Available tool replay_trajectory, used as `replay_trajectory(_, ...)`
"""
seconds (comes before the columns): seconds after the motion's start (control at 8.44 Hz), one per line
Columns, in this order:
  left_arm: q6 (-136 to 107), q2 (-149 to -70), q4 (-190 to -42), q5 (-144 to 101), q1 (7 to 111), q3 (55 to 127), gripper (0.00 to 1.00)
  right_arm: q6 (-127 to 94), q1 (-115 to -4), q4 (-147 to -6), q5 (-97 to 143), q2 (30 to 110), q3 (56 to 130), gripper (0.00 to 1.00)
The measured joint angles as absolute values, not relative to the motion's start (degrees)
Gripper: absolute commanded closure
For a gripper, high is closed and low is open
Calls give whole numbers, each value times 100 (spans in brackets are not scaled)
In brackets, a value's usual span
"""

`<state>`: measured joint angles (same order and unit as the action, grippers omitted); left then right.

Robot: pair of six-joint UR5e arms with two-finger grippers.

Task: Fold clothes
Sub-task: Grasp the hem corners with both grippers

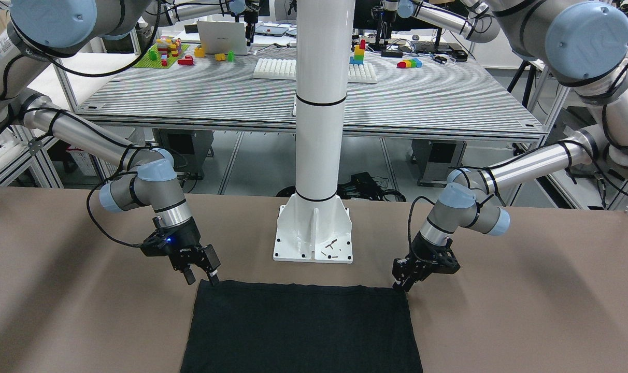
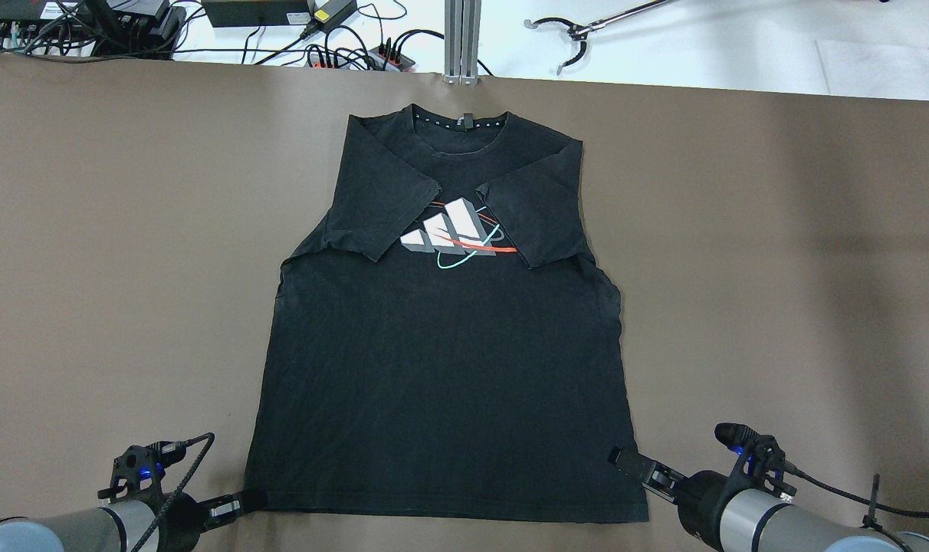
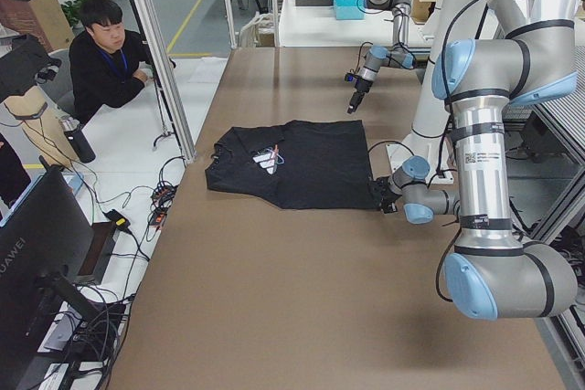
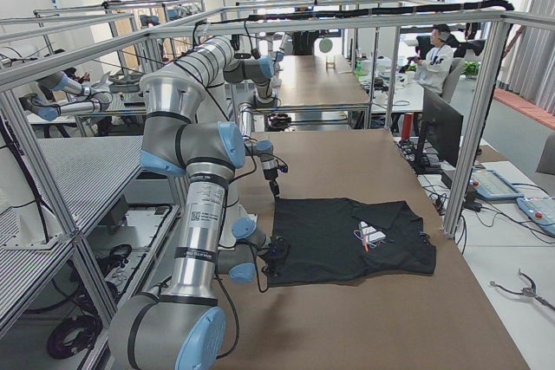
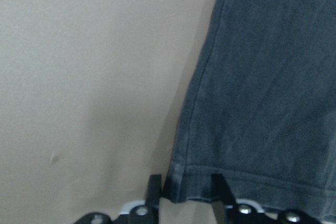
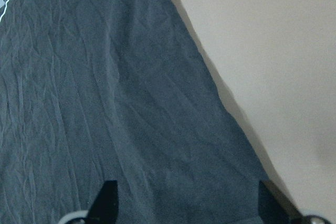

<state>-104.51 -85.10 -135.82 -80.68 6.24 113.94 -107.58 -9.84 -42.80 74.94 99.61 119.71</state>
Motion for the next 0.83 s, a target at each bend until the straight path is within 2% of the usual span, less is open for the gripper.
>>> replay_trajectory(0.36,-10450,-8505,-13575,-8054,638,11408,100,-10759,-984,-4287,7495,9971,11960,11)
replay_trajectory(0.83,-10446,-8513,-13579,-8051,652,11473,100,-11012,-819,-4786,7414,9998,11914,10)
